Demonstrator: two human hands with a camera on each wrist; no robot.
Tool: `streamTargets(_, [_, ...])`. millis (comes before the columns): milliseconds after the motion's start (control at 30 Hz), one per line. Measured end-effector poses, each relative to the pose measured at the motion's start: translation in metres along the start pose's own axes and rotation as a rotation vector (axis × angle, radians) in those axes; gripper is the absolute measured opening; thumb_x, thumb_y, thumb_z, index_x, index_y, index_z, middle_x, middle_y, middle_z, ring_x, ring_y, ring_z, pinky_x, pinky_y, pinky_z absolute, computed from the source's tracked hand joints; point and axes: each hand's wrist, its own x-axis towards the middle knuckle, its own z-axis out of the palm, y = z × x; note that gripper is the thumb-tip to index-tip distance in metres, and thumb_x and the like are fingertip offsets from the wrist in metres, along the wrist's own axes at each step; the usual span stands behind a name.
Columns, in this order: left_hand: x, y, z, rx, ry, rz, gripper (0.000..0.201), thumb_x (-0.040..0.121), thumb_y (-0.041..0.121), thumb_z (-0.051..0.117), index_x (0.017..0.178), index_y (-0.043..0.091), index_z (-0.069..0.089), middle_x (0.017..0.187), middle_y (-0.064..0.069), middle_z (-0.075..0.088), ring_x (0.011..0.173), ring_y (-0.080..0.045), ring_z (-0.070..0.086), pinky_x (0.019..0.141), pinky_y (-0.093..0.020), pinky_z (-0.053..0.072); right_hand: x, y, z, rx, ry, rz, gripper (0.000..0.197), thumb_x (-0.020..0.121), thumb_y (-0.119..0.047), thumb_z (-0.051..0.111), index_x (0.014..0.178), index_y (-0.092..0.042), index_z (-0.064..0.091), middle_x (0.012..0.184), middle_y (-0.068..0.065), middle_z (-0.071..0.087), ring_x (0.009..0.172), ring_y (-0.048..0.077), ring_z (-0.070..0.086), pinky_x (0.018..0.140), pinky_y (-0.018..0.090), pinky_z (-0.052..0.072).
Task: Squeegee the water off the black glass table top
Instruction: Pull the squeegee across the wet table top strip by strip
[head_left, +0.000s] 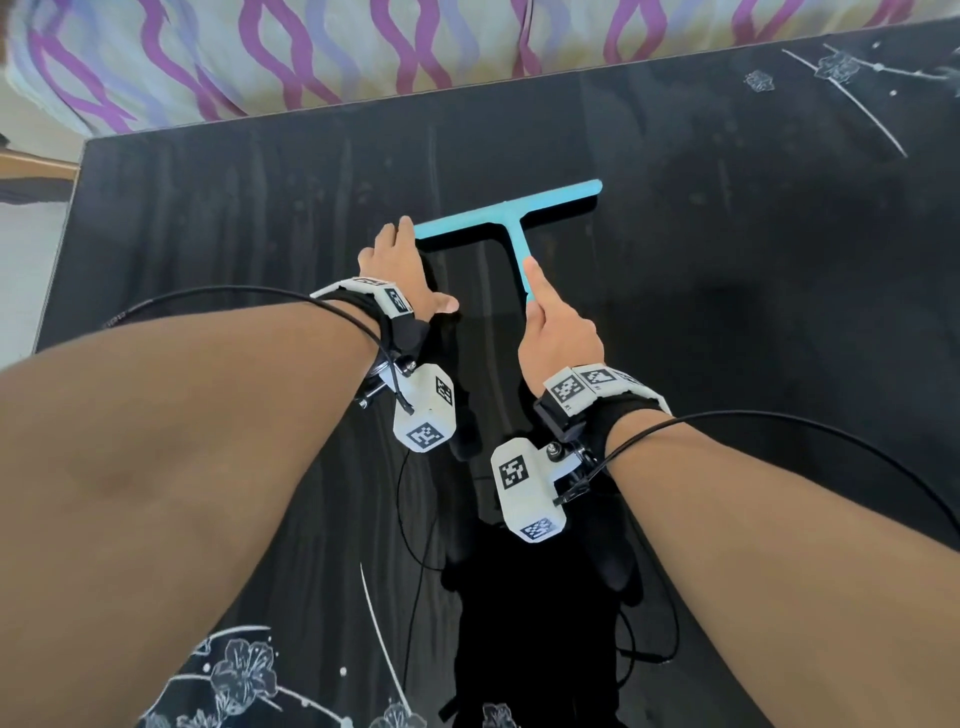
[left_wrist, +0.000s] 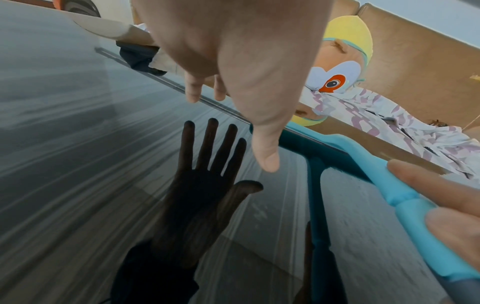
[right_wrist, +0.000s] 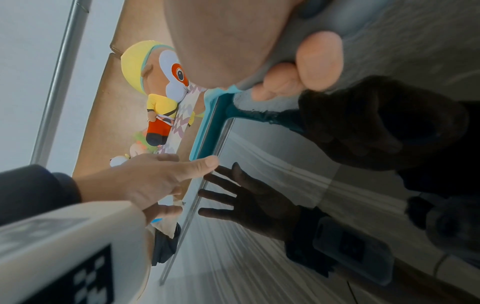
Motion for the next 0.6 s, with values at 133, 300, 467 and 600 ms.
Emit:
streamTargets(133, [-0.035,-0.004,0.009,0.057,-0.047,-0.023,0.123,0.067,0.048,0.081,0.153,0.010,0.003,0.159,-0.011,0.014,0.144,-0.034,0.020,0.117,-0.044,0.022,-0.034,0.012,-0.004,0.004,-0.032,0.008,0.050,0.104,-0.030,0.031,0.148,-0.053,0.021,0.057,-0.004,0.045,0.049,0.011,0.045,0.053,0.027,0.039])
streamTargets(300, [-0.095,-0.014,0.031,0.132,-0.257,-0.156,0.160,0.035,0.057,0.090,0.146,0.035,-0.023,0.161,-0.005,-0.011,0.140,-0.050,0.016,0.107,-0.064,0.026,-0.075,0.030,-0.005,-0.013,-0.045,0.009,0.050,0.104,-0.031,0.030,0.148,-0.053,0.020,0.059,-0.003,0.047,0.052,0.012,0.048,0.058,0.030,0.043])
streamTargets(467, [-0.136,-0.027,0.064,0.140,-0.271,-0.161,0.163,0.036,0.048,0.094,0.146,0.034,-0.026,0.160,-0.006,-0.015,0.143,-0.049,0.001,0.108,-0.068,0.021,-0.113,0.049,0.001,-0.014,-0.066,0.001,0.051,0.104,-0.031,0.028,0.149,-0.053,0.015,0.063,-0.003,0.050,0.056,0.011,0.049,0.057,0.029,0.040])
streamTargets(600, [-0.156,-0.031,0.071,0.109,-0.117,-0.127,0.153,0.042,0.047,0.092,0.149,0.034,-0.017,0.161,-0.003,-0.006,0.146,-0.041,0.001,0.107,-0.071,0.019,-0.145,0.061,0.010,-0.020,-0.051,0.018,0.052,0.104,-0.032,0.027,0.148,-0.056,0.012,0.063,-0.002,0.051,0.056,0.012,0.050,0.046,0.026,0.033])
